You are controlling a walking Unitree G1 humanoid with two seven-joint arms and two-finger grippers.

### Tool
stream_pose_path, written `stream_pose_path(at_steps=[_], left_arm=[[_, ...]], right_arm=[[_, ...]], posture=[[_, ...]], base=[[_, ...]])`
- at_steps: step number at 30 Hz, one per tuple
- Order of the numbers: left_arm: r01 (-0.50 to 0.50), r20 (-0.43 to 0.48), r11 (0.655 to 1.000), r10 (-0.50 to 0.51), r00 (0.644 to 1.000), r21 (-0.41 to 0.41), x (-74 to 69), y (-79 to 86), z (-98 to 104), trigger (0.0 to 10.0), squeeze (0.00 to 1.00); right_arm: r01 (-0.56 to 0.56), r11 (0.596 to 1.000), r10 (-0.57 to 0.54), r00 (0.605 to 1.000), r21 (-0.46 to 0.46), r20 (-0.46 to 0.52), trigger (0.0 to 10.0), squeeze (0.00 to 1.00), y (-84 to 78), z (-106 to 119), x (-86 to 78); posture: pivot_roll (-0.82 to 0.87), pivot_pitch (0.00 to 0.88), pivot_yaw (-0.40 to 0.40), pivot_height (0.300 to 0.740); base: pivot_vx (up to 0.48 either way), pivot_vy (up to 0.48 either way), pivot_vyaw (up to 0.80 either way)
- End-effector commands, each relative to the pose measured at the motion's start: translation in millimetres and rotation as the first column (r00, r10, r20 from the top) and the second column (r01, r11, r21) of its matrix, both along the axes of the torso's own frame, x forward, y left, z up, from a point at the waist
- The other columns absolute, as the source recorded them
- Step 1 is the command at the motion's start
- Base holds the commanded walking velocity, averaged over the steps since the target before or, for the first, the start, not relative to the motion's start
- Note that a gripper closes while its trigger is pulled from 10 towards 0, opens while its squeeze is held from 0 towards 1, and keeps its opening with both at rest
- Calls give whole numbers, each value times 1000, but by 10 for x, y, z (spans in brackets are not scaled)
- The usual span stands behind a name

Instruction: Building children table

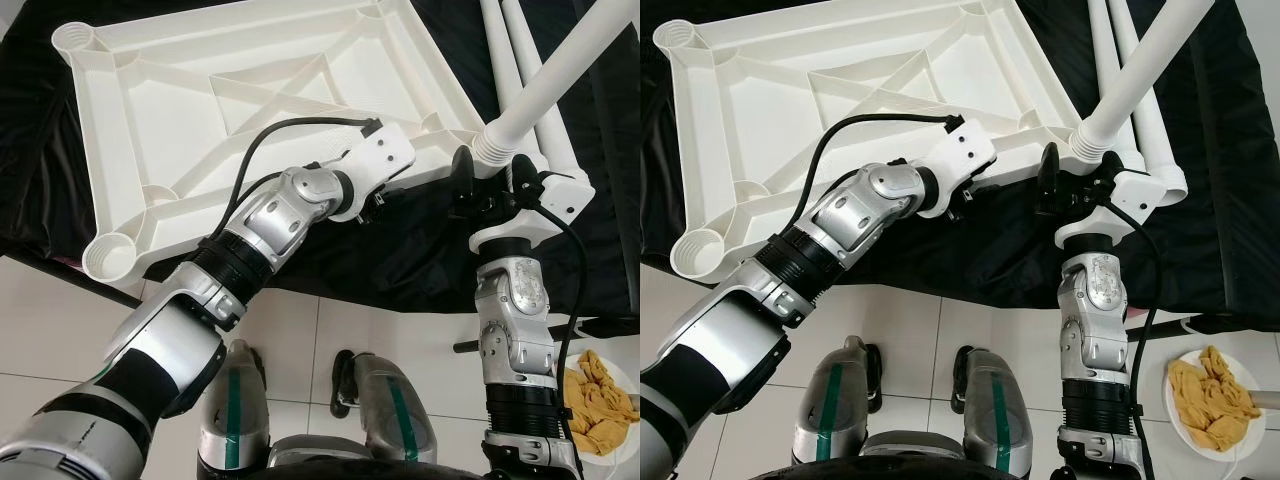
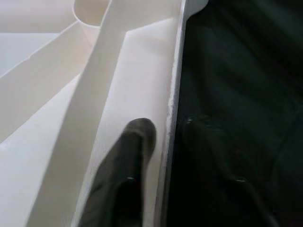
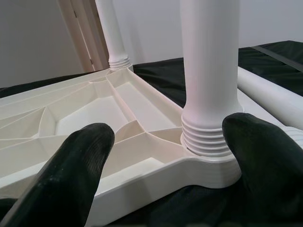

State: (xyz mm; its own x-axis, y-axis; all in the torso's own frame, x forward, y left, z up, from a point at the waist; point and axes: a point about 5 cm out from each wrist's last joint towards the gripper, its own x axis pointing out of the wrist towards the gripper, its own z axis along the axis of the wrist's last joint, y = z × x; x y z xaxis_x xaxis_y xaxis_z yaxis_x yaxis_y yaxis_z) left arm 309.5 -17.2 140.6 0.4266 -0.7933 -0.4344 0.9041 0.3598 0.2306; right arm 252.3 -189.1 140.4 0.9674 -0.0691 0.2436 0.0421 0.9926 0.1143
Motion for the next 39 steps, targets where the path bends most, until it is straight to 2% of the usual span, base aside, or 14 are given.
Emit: stream_pose_path(at_steps=[1,4,10,20,21,28,31,39], left_arm=[[199,-172,979,-187,967,54,-143,24,-175,0,0],[213,-174,972,-194,965,96,-144,90,-193,0,0],[210,-173,970,-187,967,124,-141,175,-207,0,0],[162,-172,972,-133,976,170,-129,477,-233,0,0],[139,-180,974,-106,978,179,-113,608,-232,0,0],[89,-175,978,-56,983,187,-71,778,-205,0,0],[37,-167,981,-5,986,191,-36,911,-177,0,0],[4,-159,981,27,987,192,-28,1010,-151,0,0]], right_arm=[[14,1000,-14,1000,3,-3,10000,0,-21,-19,-4],[22,1000,-22,1000,3,-3,10000,0,-39,-16,-5],[26,1000,-26,1000,2,-2,10000,0,-44,-16,-9],[20,1000,-20,1000,6,-6,10000,0,-33,-24,-2],[-5,1000,5,1000,15,-8,10000,0,-15,-30,3],[-31,999,31,999,18,-13,10000,0,18,-43,-14],[-51,998,52,998,21,-23,10000,0,37,-64,-41],[-141,990,142,989,19,-42,10000,0,94,-95,-79]], posture=[[21,88,-4,740],[20,95,-1,740],[22,100,0,740],[41,109,-5,740],[43,111,-6,740],[52,118,-13,740],[53,124,-15,740],[55,129,-18,740]], base=[[0,0,0],[0,0,0],[0,0,0],[0,0,0],[0,0,0],[0,0,0],[0,0,0],[0,0,0]])
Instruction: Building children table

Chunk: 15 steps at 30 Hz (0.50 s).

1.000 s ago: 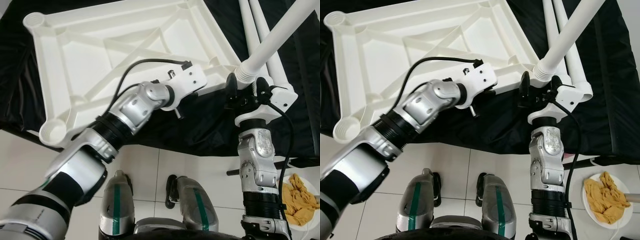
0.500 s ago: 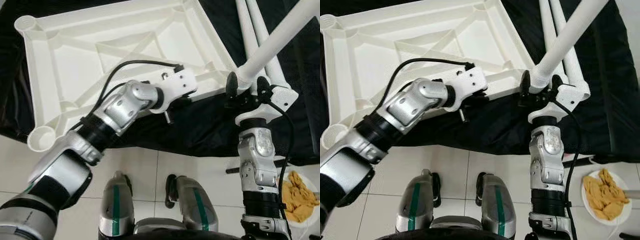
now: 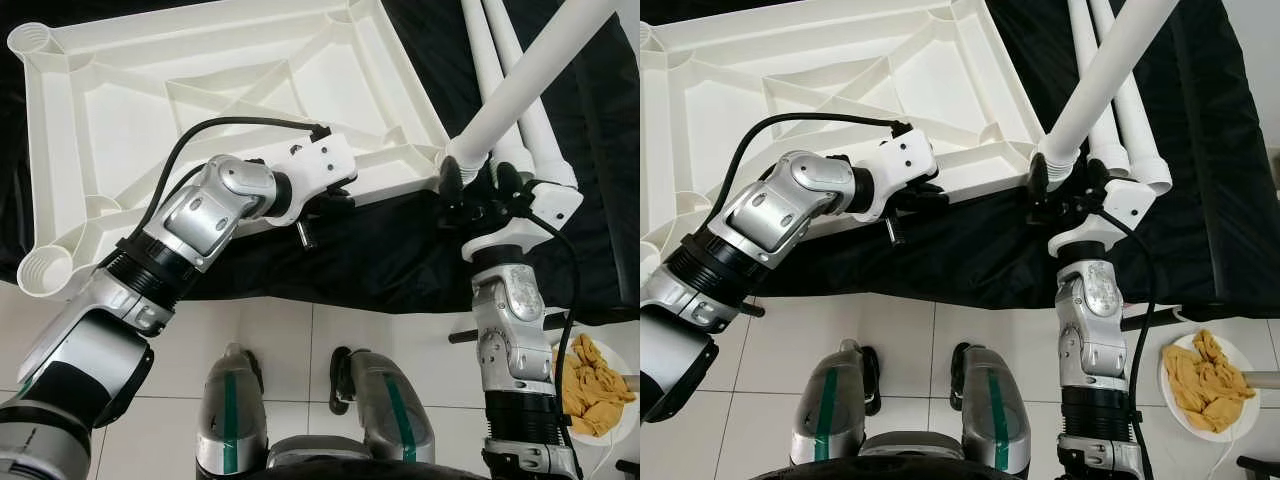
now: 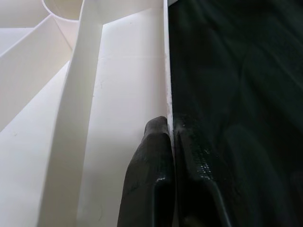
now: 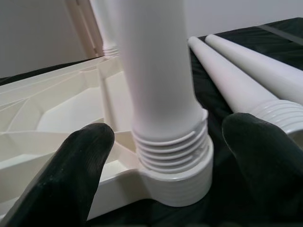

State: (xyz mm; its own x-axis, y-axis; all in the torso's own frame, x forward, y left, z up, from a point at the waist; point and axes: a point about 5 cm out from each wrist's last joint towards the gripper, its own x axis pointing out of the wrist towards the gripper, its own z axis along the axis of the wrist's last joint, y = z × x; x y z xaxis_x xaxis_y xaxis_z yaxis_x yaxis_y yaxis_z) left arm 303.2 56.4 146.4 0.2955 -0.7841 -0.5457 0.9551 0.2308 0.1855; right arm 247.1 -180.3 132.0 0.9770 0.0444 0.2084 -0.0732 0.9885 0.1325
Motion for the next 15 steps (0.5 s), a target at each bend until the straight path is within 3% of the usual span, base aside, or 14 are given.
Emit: stream_pose_path(at_steps=[1,15], left_arm=[[-124,-61,987,131,989,102,31,290,-204,0,0],[-115,-62,986,122,991,118,-93,441,-176,0,0]], right_arm=[[-30,1000,30,999,-3,-12,10000,0,7,-15,-34],[-56,998,55,998,-23,-29,10000,0,-51,-39,-50]], posture=[[55,130,-19,740],[58,133,-30,740]], base=[[0,0,0],[0,0,0]])
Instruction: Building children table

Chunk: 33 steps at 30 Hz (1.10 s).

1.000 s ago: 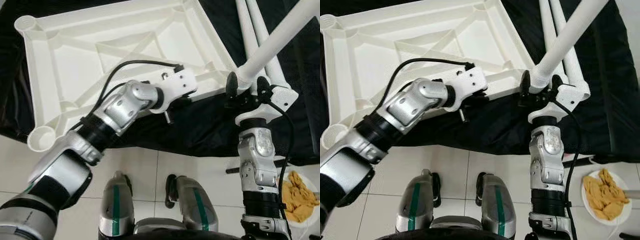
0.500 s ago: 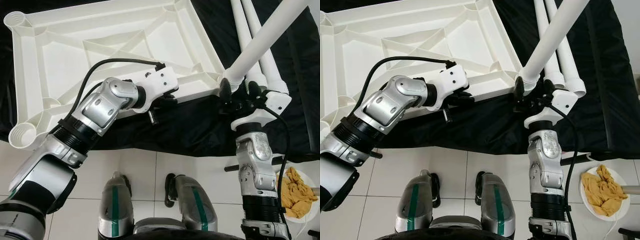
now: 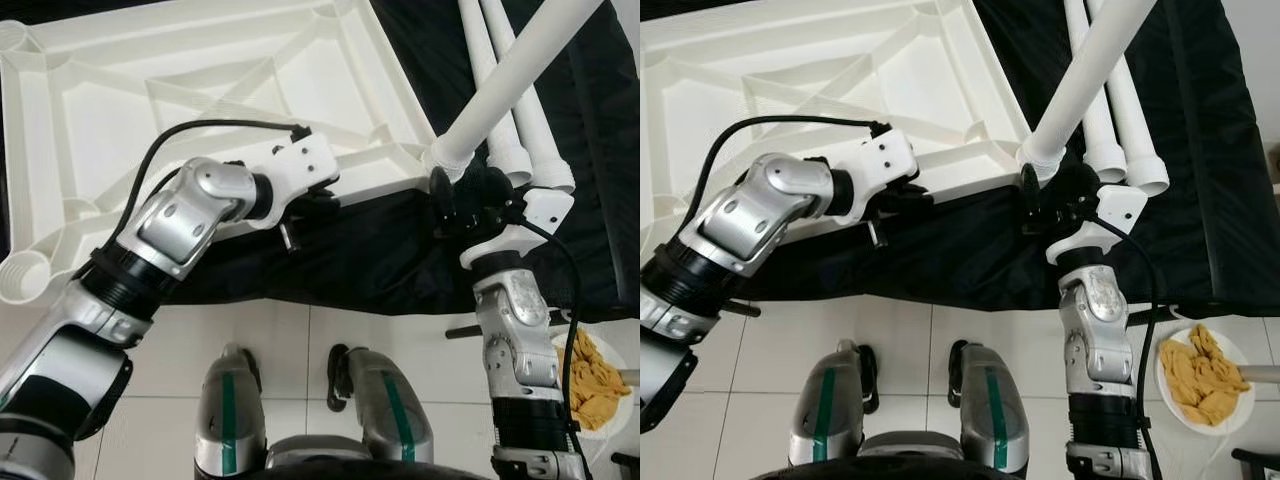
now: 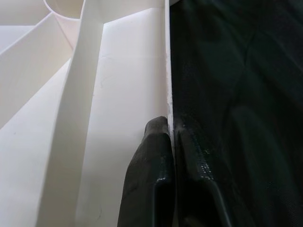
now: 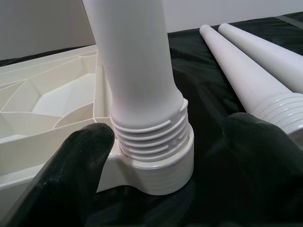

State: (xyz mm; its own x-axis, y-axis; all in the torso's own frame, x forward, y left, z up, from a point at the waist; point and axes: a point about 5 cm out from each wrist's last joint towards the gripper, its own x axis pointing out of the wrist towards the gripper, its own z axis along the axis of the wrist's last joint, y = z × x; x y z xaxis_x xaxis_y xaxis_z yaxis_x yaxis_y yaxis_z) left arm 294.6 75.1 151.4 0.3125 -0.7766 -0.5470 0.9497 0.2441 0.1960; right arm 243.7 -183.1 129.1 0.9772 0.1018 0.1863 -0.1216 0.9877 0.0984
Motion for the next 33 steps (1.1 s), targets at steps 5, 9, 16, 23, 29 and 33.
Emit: stream_pose_path(at_steps=[5,9,16,23,29,33], left_arm=[[-95,-69,987,104,992,126,-59,331,-215,0,0],[-83,-65,987,93,994,139,-126,420,-191,0,0],[-71,-63,989,80,995,130,-184,441,-162,2118,0],[-48,-37,992,53,998,114,-185,389,-90,10000,0],[-48,-20,997,49,999,56,-175,335,33,10000,0],[-30,-19,1000,30,999,8,-187,292,108,10000,0]], right_arm=[[-14,1000,14,1000,3,-10,10000,0,-42,-8,1],[-23,1000,23,1000,-10,-7,10000,0,-63,0,33],[-39,999,39,999,-24,-2,10000,0,-86,17,78],[-92,995,92,996,-44,1,10000,0,-100,41,122],[-115,992,115,993,-51,0,10000,0,-130,53,156],[-124,991,124,992,-58,0,10000,0,-138,54,169]], posture=[[62,133,-34,740],[63,130,-37,740],[69,131,-40,740],[70,130,-42,740],[67,123,-43,740],[68,117,-45,740]], base=[[0,0,0],[0,0,0],[0,0,0],[0,0,0],[0,0,0],[0,0,0]])
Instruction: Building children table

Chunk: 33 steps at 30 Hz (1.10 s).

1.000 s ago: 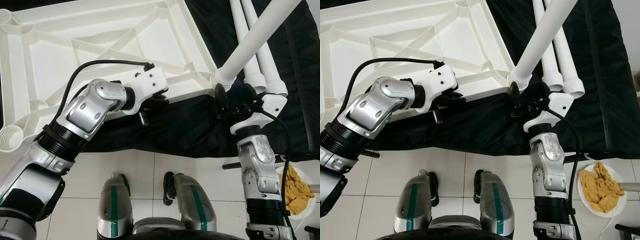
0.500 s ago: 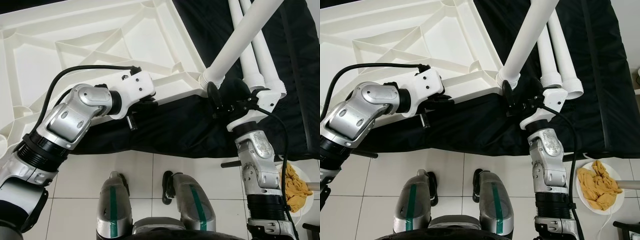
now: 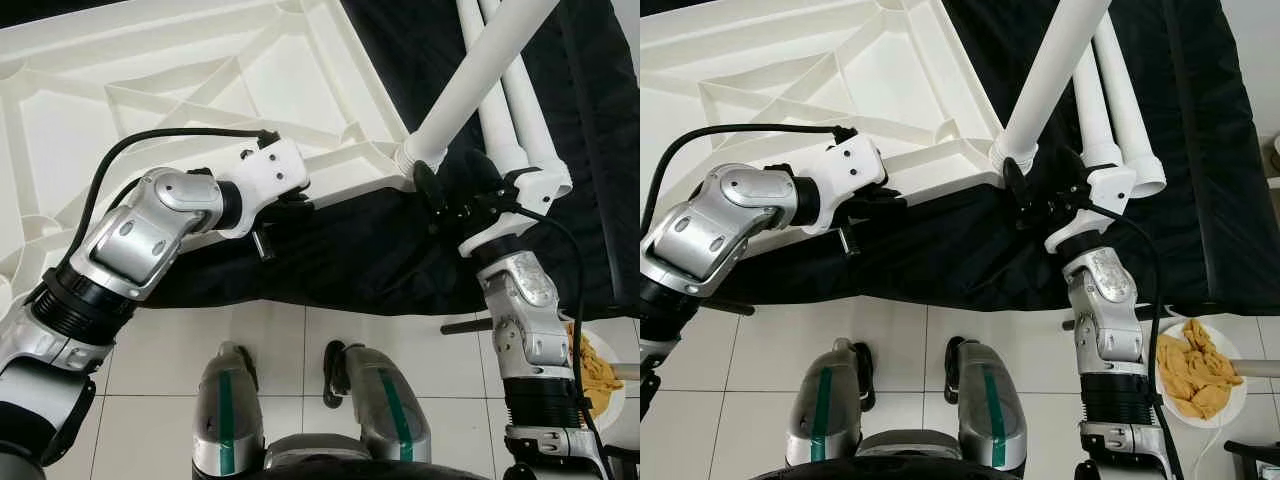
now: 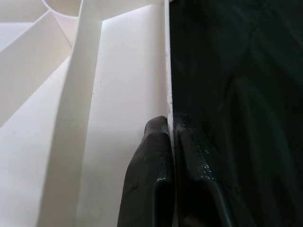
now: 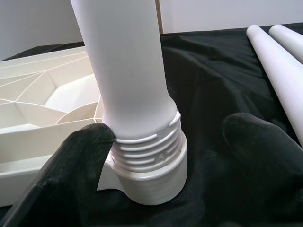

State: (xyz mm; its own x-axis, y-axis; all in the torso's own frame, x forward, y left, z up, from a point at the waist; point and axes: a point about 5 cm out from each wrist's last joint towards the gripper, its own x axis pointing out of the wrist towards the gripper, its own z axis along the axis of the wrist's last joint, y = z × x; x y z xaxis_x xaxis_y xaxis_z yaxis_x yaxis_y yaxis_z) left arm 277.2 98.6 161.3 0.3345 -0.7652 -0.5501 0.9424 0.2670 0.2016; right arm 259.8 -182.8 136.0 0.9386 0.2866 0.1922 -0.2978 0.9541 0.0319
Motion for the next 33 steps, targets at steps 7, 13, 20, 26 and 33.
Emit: stream_pose_path(at_steps=[7,13,20,26,33], left_arm=[[63,-9,993,-64,998,-102,-63,-26,152,10000,1000],[49,-12,997,-50,999,-66,-60,-35,139,10000,1000],[35,30,984,-30,999,-174,-8,-94,286,10000,0],[25,57,965,-11,998,-260,5,-186,379,10000,0],[47,113,929,-6,994,-366,-25,-326,528,10000,0]], right_arm=[[39,999,-39,999,-7,-14,10000,0,-158,-10,36],[31,999,-32,999,-12,-13,10000,0,-167,-6,47],[-18,999,18,1000,-32,-16,10000,0,-196,13,61],[-50,998,50,999,-49,-18,10000,0,-218,32,89],[-63,996,62,998,-67,-19,10000,0,-222,33,127]], posture=[[67,111,-47,740],[66,108,-46,740],[54,104,-48,740],[55,112,-56,740],[59,115,-63,740]], base=[[0,0,0],[0,0,0],[0,0,0],[0,0,0],[0,0,0]])
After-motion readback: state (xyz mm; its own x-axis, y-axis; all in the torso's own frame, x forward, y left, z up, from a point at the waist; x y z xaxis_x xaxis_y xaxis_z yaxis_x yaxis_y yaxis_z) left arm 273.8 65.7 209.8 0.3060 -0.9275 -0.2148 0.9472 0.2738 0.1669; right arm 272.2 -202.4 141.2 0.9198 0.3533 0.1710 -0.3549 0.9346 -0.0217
